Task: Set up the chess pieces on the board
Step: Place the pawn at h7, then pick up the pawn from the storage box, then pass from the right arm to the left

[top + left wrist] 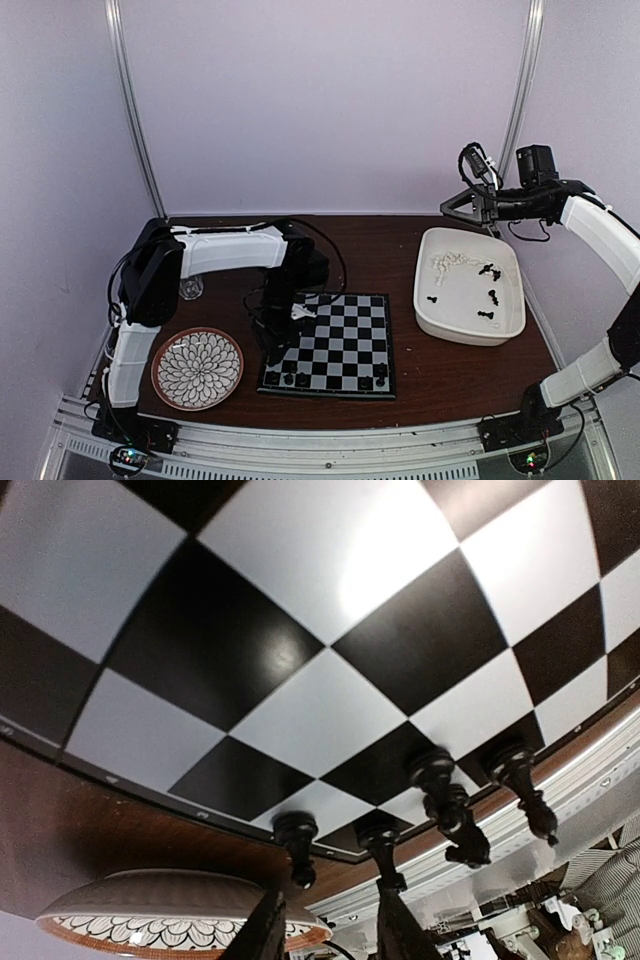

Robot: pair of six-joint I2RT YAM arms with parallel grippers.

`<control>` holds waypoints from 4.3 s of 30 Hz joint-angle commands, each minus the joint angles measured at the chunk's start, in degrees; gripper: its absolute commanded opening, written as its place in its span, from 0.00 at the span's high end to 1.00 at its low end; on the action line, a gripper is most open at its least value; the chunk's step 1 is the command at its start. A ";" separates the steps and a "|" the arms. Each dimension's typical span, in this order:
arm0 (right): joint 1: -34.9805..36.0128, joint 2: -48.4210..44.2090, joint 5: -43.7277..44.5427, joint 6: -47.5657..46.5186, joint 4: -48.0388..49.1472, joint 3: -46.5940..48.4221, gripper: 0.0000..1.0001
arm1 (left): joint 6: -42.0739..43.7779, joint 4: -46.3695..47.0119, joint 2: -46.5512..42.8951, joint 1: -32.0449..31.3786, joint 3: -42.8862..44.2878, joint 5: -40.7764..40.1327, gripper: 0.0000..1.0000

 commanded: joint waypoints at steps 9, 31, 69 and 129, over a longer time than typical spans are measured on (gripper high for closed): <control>-1.04 6.38 28.80 -22.03 -24.78 13.86 0.51 | -0.61 7.38 -12.35 -0.11 9.17 -6.21 0.66; 3.43 30.92 46.27 -40.14 -16.70 5.00 0.62 | -5.22 54.43 -35.12 -1.08 -16.25 -4.95 0.50; 4.50 16.44 38.18 -44.63 -22.04 1.07 0.90 | -4.49 61.56 -34.01 -1.04 -16.97 -0.36 0.50; 28.23 6.08 24.01 -43.24 -32.80 13.77 0.87 | -34.72 83.70 -15.57 -3.86 -8.72 34.63 0.81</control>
